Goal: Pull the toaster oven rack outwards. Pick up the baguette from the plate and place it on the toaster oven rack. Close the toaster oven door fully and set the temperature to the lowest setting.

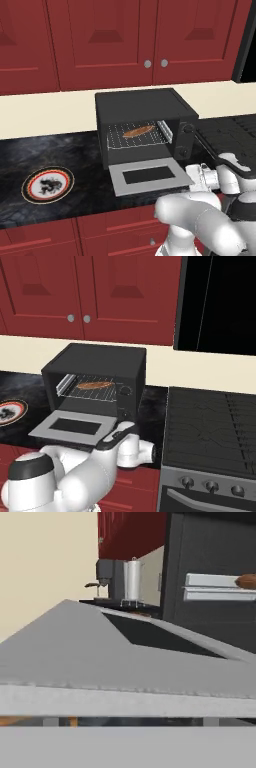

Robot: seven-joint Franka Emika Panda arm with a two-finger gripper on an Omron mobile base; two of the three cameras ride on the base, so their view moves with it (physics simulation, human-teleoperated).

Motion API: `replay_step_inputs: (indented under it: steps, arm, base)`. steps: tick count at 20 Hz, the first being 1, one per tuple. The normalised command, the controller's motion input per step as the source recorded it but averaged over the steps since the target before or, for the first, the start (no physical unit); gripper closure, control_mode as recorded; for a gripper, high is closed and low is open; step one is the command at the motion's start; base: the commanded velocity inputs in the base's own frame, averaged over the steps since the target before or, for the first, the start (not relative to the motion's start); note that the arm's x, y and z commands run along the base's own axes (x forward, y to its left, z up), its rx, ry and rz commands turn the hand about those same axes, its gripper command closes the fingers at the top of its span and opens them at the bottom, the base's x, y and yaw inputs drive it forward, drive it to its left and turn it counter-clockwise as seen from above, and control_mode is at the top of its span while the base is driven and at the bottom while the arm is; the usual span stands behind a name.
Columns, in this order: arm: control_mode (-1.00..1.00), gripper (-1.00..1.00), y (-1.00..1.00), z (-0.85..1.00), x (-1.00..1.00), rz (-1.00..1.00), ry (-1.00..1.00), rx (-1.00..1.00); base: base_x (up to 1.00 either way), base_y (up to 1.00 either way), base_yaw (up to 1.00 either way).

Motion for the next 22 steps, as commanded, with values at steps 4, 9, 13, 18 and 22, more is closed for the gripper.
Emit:
replay_step_inputs:
  steps: [4,9,13,18,22]
  arm:
    - [-1.0,-1.0,0.49,0.55,-0.03,-0.24,-0.11,0.13]
    - [-1.0,-1.0,0.72,0.4,0.0,-0.28,-0.04,0.07]
    - [-1.0,-1.0,0.79,0.28,0.07,-0.3,0.0,0.03]
    - [-1.0,-1.0,0.82,0.28,0.12,-0.33,0.0,0.01]
    - [-1.0,-1.0,0.99,0.13,0.23,-0.37,0.0,0.0]
  base:
    - [0.0,0.0,0.0]
    - [0.0,0.0,0.0]
    - [0.0,0.0,0.0]
    - [0.0,0.0,0.0]
    - [0.0,0.0,0.0]
